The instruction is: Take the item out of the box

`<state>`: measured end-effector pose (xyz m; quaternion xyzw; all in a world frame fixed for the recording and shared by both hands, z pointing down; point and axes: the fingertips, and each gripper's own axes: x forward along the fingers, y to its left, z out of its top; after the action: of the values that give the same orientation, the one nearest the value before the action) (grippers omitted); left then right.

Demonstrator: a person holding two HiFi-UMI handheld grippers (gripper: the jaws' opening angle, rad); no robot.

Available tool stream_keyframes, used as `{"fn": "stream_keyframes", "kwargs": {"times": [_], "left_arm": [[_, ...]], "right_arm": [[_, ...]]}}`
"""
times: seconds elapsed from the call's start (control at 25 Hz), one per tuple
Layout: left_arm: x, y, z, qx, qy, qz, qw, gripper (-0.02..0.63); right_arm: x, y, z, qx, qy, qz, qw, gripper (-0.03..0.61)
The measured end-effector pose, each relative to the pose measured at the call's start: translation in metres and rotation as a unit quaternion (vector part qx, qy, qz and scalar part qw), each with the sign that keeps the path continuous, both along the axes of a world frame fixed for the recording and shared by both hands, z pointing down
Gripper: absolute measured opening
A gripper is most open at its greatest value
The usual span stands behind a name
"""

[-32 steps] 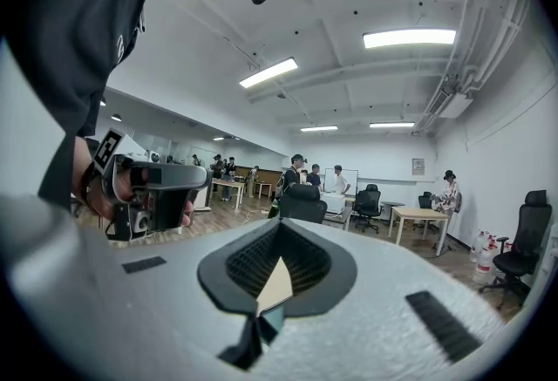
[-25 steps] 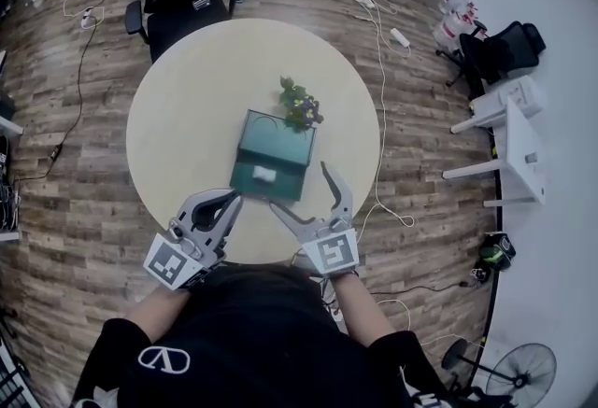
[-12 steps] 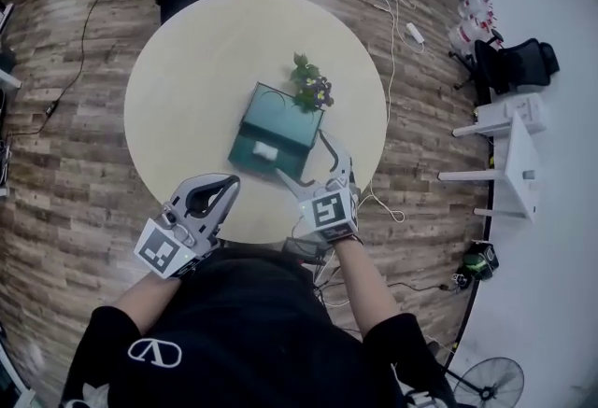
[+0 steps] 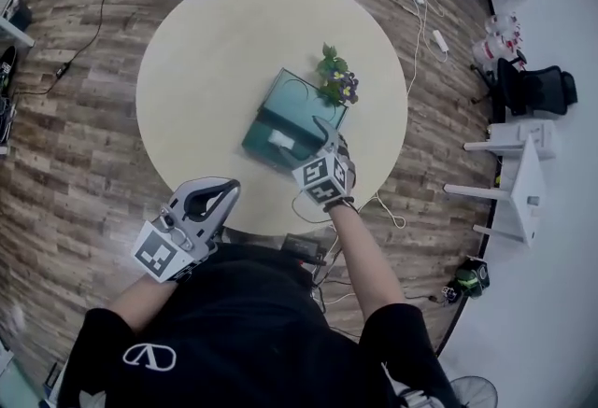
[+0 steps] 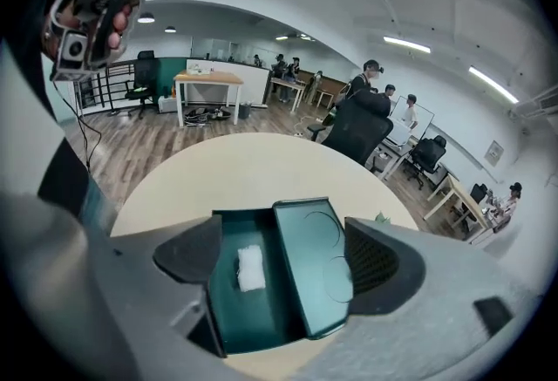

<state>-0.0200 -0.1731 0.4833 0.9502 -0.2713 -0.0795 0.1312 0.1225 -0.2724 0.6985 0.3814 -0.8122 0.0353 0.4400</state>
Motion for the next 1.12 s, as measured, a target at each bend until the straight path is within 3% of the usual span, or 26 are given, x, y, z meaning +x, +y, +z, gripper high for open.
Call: {"fn": "stream_keyframes", "kwargs": {"times": [0.56, 0.84, 1.12], "left_arm": [[-0.014, 0.019, 0.035, -0.041, -0.014, -0.007, 0.9990, 0.005], [-0.018, 0.025, 0.049, -0.059, -0.018, -0.012, 0.9980, 0.005], [-0.021, 0.032, 0.057, -0.069, -0.019, -0.015, 0.9973, 0.005]], "right_arm": [[-0.018, 0.004, 0.110, -0.098, 0.077, -0.064, 0.990, 0.350], [-0.019, 0.008, 0.154, -0.151, 0.118, -0.096, 0.977, 0.301], [-0.014, 0.014, 0.187, -0.217, 0.137, -0.092, 0.962, 0.233]]}}
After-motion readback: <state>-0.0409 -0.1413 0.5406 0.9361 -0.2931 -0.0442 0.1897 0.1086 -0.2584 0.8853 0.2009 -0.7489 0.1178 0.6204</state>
